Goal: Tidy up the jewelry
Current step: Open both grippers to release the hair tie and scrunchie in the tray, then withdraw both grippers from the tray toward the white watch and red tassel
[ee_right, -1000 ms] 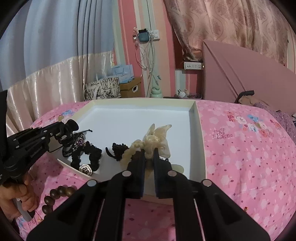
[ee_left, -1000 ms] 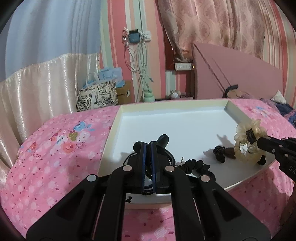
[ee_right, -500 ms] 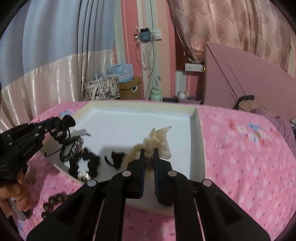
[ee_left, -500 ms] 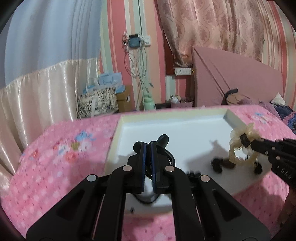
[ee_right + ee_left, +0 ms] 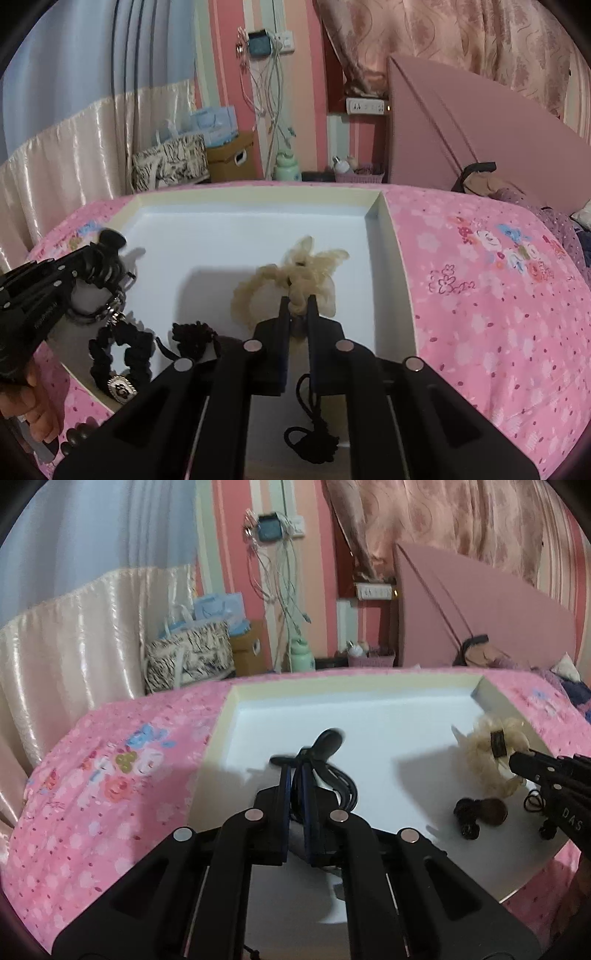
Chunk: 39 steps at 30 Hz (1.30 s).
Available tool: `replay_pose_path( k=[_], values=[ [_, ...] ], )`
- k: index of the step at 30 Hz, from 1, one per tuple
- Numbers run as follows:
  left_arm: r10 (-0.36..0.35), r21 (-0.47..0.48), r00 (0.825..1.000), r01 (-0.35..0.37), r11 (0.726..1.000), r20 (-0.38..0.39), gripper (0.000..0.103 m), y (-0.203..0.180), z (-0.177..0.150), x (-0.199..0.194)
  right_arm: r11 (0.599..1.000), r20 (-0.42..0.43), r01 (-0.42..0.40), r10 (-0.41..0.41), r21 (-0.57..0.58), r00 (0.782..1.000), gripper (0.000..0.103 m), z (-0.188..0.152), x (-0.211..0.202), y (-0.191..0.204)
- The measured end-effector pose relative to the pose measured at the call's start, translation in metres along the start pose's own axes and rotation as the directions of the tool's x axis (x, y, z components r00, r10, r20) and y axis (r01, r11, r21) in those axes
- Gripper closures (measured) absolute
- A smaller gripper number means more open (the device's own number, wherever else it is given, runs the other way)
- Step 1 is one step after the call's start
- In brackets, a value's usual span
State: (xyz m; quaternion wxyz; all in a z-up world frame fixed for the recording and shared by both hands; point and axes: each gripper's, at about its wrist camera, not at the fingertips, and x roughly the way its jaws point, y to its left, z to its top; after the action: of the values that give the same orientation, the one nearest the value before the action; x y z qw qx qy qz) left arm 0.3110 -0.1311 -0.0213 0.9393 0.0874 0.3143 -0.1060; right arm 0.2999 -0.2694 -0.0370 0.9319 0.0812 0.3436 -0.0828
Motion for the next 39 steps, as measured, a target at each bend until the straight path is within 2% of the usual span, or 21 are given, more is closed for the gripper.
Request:
replay_pose_path(
  k=[5,7,8,9,10,13,15,17,21,24,28,34,39],
  values=[
    [0.01,0.006,1.0,-0.01,1.0,-0.011,0.099,-0.002,-0.001,0.003,1.0,-0.021,0.005,-0.006,-0.014,1.0,0.092,-0.002,0.003,0.003],
    [0.017,0.001,1.0,-0.017,1.0,-0.005,0.096,-0.002,-0.001,0.002,1.0,-0.019,0.008,-0.009,-0.016,1.0,0.086,-0.003,0.001,0.004],
    [0.022,-0.004,1.0,-0.022,1.0,0.001,0.09,-0.001,-0.001,0.001,1.0,-0.012,0.009,-0.009,-0.02,1.0,0.069,-0.003,0.0,0.005],
    [0.03,-0.01,1.0,-0.03,1.0,0.009,0.085,-0.001,0.0,0.0,1.0,-0.001,0.015,-0.015,-0.023,1.0,0.048,-0.004,-0.003,0.006],
    [0.051,-0.02,0.998,-0.05,0.999,0.029,0.076,0.0,-0.001,-0.004,0.999,0.016,0.02,-0.02,-0.027,1.0,0.042,-0.004,-0.006,0.007],
    [0.071,-0.025,0.993,-0.069,0.997,0.097,0.073,0.0,-0.003,-0.016,0.998,0.066,0.048,-0.045,-0.039,0.997,0.04,-0.004,-0.015,0.009],
    [0.095,-0.024,0.986,-0.093,0.995,0.136,0.063,-0.002,-0.003,-0.024,0.997,0.094,0.064,-0.059,-0.048,0.994,0.04,-0.006,-0.02,0.01],
    [0.125,-0.029,0.976,-0.121,0.992,0.179,0.046,-0.003,-0.005,-0.032,0.995,0.136,0.085,-0.078,-0.049,0.988,0.037,-0.007,-0.029,0.012],
    [0.127,-0.056,0.971,-0.118,0.991,0.201,0.036,0.001,-0.004,-0.037,0.993,0.222,0.109,-0.097,-0.045,0.97,0.034,-0.009,-0.045,0.014],
    [0.14,-0.095,0.969,-0.122,0.988,0.206,0.034,0.008,-0.004,-0.039,0.991,0.27,0.13,-0.115,-0.04,0.956,0.034,-0.009,-0.054,0.015],
    [0.141,-0.105,0.961,-0.118,0.987,0.238,0.021,0.008,-0.005,-0.046,0.991,0.326,0.129,-0.114,-0.026,0.938,0.034,-0.012,-0.065,0.013],
    [0.156,-0.102,0.948,-0.133,0.986,0.276,0.018,0.004,-0.007,-0.054,0.988,0.334,0.153,-0.145,0.003,0.931,0.034,-0.023,-0.081,0.009],
    [0.167,-0.116,0.948,-0.14,0.983,0.272,0.016,0.007,-0.008,-0.055,0.983,0.339,0.183,-0.166,-0.018,0.926,0.032,-0.036,-0.094,0.017]
  ],
)
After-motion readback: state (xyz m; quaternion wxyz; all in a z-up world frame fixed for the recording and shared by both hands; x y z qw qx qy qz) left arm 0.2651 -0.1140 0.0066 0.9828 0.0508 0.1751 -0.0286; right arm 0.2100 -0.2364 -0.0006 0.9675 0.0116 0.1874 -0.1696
